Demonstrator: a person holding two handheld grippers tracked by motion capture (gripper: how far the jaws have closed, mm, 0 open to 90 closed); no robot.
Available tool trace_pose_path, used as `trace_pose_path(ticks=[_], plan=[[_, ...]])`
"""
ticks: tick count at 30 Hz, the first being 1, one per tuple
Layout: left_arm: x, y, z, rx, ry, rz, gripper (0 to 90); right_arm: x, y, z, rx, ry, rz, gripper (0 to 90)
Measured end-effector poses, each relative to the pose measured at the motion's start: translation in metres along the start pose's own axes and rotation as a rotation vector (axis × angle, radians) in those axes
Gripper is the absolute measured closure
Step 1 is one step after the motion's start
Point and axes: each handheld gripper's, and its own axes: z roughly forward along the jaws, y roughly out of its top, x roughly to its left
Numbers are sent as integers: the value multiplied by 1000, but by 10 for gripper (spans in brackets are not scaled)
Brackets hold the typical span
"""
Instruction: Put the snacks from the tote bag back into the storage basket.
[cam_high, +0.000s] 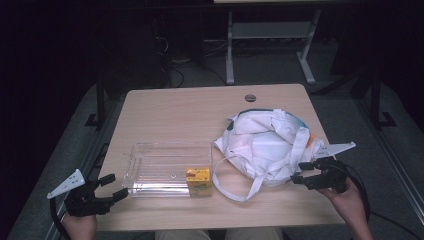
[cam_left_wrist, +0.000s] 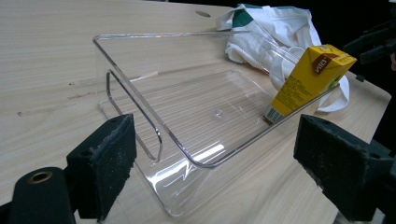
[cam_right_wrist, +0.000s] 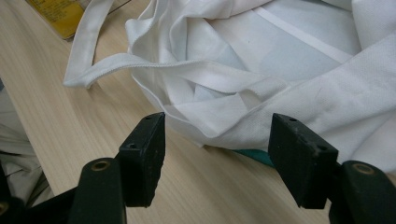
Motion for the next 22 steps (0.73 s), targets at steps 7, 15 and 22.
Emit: trace_pose_path(ticks=[7,15,22], plan=[[-1,1,1,4,-7,6,128,4,-7,-1,-6,-9,7,360],[1,3,5,0,-12,12,128,10,-12,1,0,-30,1,340],[0,4,5,2,-16,18,127,18,-13,-4,-26,-28,-9,332]])
